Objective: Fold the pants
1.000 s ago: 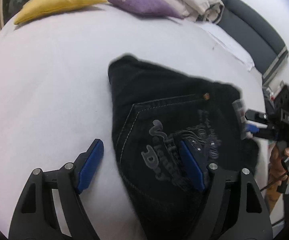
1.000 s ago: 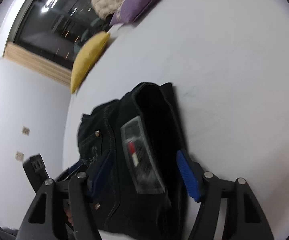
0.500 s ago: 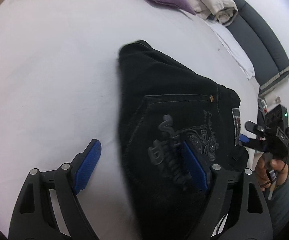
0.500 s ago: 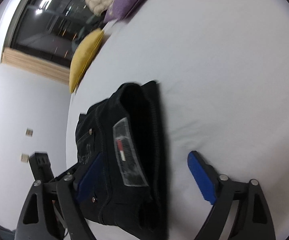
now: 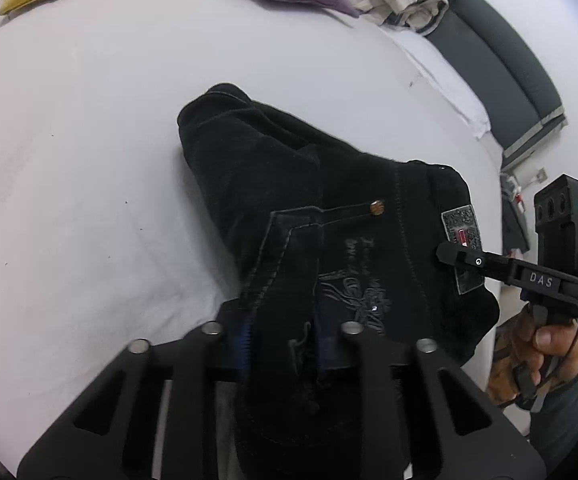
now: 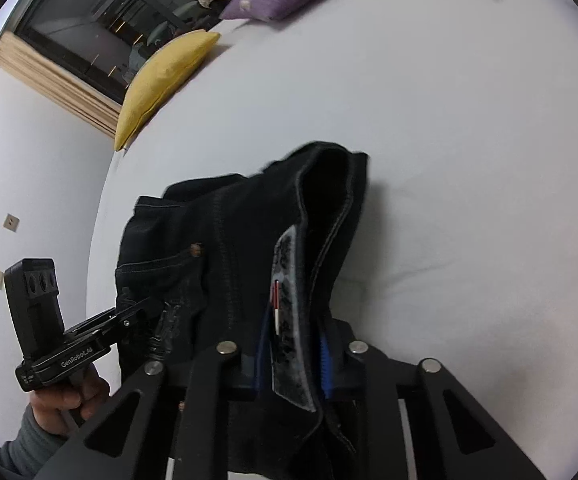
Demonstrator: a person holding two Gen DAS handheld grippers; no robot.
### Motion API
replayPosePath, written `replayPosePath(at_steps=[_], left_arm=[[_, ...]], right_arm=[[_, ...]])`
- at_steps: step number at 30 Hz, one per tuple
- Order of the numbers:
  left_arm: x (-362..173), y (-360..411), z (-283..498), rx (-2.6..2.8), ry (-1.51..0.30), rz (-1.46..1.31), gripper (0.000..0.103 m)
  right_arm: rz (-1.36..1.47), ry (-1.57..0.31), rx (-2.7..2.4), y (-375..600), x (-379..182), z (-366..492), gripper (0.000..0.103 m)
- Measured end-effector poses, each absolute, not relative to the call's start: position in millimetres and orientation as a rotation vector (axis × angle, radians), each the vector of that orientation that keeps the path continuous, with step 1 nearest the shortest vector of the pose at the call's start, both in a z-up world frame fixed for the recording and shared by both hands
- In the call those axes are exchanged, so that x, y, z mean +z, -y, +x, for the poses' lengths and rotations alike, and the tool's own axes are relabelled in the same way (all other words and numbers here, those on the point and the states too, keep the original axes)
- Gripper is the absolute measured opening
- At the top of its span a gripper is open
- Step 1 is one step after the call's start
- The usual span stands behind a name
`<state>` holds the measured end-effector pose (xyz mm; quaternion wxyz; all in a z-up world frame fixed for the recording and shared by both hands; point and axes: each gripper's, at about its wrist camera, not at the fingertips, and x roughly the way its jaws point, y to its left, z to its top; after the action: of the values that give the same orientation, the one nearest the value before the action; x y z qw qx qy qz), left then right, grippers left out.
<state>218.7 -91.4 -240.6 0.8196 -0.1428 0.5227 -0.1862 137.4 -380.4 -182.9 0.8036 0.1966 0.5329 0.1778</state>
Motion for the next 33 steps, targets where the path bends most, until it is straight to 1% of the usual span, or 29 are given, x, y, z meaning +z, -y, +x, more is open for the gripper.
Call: replayPosePath(at_steps=[2,5,9,11,14,16,17,18,19,20,21,22,23,24,25,26,28,30,31,33], left_arm=[[-228.0,83.3,215.4,-0.407,-1.095,-0.326,0.017],[-194.3,65.4,211.4,-0.395,-1.048,-0.306,0.017],[-151.0,29.8,211.5,-0.377,-1.018,-0.293,0.017],[-134.6,15.1,207.8,-0.358,-1.001,-0.243,0.017],[-131.4,-10.7,207.5,-0.332,-1.003,-0.220,0.017],[-145.9,-27.0,214.3,-0.316,-1.023,-0.241,0.018],[-156.0,-23.4,221.1,-0.311,-1.032,-0.237,0.020],[-170.3,-22.7,227.8,-0.299,-1.047,-0.228,0.026],[-192.7,-23.1,235.9,-0.272,-1.084,-0.229,0.031],[-212.5,-23.3,241.1,-0.243,-1.126,-0.221,0.037],[-223.2,-23.5,242.6,-0.209,-1.144,-0.204,0.051],[-227.1,-27.1,237.0,-0.185,-1.124,-0.210,0.060],[-223.8,-30.9,230.2,-0.177,-1.097,-0.218,0.064],[-218.2,-35.0,222.3,-0.159,-1.069,-0.213,0.070],[-208.3,-40.8,210.7,-0.126,-1.022,-0.208,0.074],[-200.4,-45.3,201.9,-0.108,-0.982,-0.211,0.078],[-179.1,-53.3,177.6,-0.071,-0.889,-0.192,0.097],[-153.8,-54.2,148.4,-0.033,-0.785,-0.143,0.103],[-138.3,-52.8,129.7,-0.006,-0.715,-0.117,0.103],[-101.6,-39.8,92.6,0.063,-0.546,-0.065,0.103]], right_arm=[[0.400,-1.112,0.394,372.1,-163.9,131.3,0.020],[0.382,-1.062,0.432,356.5,-133.7,124.5,0.020],[0.418,-1.018,0.502,337.1,-97.3,122.6,0.020],[0.437,-1.005,0.532,326.3,-87.5,122.7,0.020],[0.442,-1.000,0.546,300.4,-87.9,127.4,0.020],[0.464,-1.019,0.538,294.2,-101.8,131.3,0.020],[0.470,-1.031,0.522,291.3,-111.2,135.8,0.020],[0.479,-1.045,0.502,289.6,-122.7,139.9,0.020],[0.493,-1.067,0.474,290.7,-139.6,145.3,0.022],[0.480,-1.103,0.411,289.4,-156.7,150.6,0.034],[0.439,-1.154,0.314,292.1,-172.6,152.3,0.044],[0.415,-1.213,0.209,296.7,-186.8,148.5,0.059],[0.455,-1.202,0.215,301.6,-188.0,140.3,0.061],[0.473,-1.171,0.227,305.5,-183.7,132.0,0.062],[0.441,-1.131,0.203,309.4,-175.2,120.3,0.065],[0.395,-1.086,0.162,313.2,-166.4,108.1,0.071],[0.350,-0.964,0.113,320.5,-144.4,81.4,0.075],[0.292,-0.879,0.082,319.3,-126.7,64.9,0.075],[0.249,-0.818,0.074,316.1,-113.1,50.5,0.075],[0.180,-0.695,0.070,308.9,-86.2,28.2,0.082]])
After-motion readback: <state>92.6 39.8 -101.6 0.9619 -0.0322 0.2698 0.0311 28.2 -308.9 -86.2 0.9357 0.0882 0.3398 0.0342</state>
